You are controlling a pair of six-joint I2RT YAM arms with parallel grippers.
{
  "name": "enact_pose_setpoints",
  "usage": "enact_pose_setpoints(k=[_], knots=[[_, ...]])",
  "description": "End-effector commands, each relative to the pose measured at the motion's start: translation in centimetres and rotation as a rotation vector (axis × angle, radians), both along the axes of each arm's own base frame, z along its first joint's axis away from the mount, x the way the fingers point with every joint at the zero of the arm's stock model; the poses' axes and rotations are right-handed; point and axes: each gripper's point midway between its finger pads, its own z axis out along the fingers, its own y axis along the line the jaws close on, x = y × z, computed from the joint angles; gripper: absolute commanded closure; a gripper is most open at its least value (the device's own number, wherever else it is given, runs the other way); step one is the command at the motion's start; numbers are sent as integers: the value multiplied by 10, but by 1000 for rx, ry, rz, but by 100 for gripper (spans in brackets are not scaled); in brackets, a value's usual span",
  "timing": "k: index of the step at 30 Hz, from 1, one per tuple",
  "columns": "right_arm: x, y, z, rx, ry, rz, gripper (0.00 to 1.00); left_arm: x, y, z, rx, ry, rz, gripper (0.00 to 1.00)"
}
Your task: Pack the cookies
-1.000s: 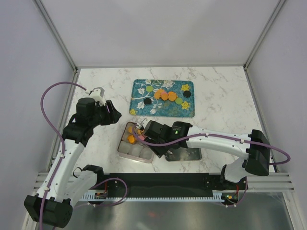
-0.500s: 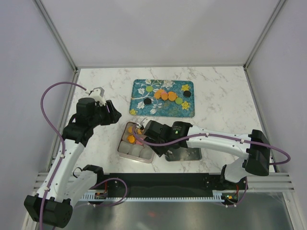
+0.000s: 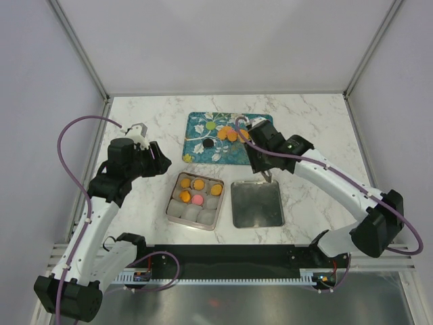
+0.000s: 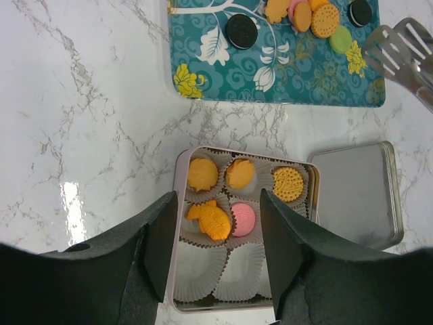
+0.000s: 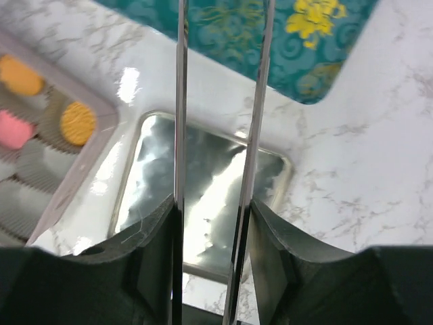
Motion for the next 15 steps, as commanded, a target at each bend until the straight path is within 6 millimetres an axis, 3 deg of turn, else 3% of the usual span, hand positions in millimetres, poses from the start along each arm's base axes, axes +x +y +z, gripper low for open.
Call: enact_pose_setpoints(k=[1,7,15], knots=[[26,-32,-7,-25,-22,-85,49,3,-3,6,-11,-27,-12,40],[57,-49,-36,-23,29,-133,41,2,-4,6,-12,-27,-15,40],[75,-45,-60,-23,68,-145,39,2,-4,5,-11,-24,-15,40]])
